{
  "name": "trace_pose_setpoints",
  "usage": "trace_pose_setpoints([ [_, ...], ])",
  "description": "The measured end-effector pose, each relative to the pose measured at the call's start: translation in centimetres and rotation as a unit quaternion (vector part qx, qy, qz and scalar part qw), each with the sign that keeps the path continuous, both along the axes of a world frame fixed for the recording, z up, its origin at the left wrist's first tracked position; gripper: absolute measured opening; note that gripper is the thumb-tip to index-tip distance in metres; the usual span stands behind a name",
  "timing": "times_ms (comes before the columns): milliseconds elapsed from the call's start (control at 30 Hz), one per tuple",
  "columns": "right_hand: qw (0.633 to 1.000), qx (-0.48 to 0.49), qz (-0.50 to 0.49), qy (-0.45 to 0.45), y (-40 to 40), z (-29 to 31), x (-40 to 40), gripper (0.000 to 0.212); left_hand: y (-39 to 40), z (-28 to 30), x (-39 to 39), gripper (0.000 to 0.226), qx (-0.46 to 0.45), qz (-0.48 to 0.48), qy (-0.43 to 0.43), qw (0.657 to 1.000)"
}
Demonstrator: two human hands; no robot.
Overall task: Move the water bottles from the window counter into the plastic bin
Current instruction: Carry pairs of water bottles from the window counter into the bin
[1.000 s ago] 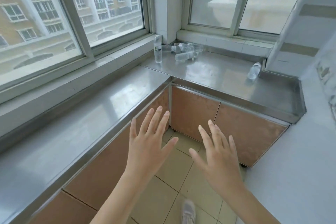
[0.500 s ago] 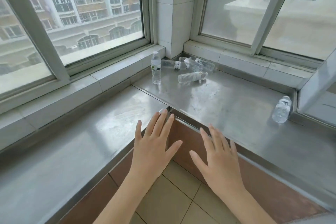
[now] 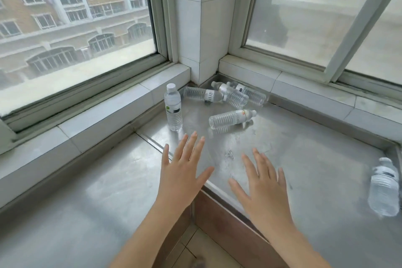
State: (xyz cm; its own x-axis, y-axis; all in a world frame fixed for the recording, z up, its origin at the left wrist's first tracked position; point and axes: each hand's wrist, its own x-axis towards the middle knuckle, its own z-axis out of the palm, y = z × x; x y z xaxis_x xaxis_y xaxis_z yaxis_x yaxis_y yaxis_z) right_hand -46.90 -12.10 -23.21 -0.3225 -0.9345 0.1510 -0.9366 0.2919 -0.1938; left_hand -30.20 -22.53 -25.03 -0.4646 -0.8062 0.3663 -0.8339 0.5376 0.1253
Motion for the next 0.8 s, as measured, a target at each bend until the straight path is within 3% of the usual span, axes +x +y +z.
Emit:
trace_pose_setpoints([
  [133, 1.000, 0.006, 0.006, -0.006, -5.6, 0.3, -2.4, 0.070, -6.3, -1.0, -1.8, 0.074, 0.053, 0.022, -0.006, 0.998],
  [400, 0.995, 0.049, 0.079, -0.035, -15.5, -1.7, -6.1, 0.071, -18.1, -3.6, -3.0, 0.103, 0.196, 0.154, 0.119, 0.961],
  [500, 0.992, 0.057, 0.108, -0.037, -18.4, -2.9, -6.7, 0.070, -20.9, -4.1, -3.2, 0.109, 0.225, 0.206, 0.231, 0.924],
  [633, 0.987, 0.073, 0.133, -0.058, -21.3, -4.1, -6.8, 0.073, -23.9, -6.1, -3.1, 0.112, 0.290, 0.235, 0.389, 0.842],
  [800, 0.981, 0.100, 0.122, -0.111, -23.3, -4.8, -7.4, 0.080, -25.8, -8.2, -3.3, 0.103, 0.304, 0.217, 0.465, 0.803],
])
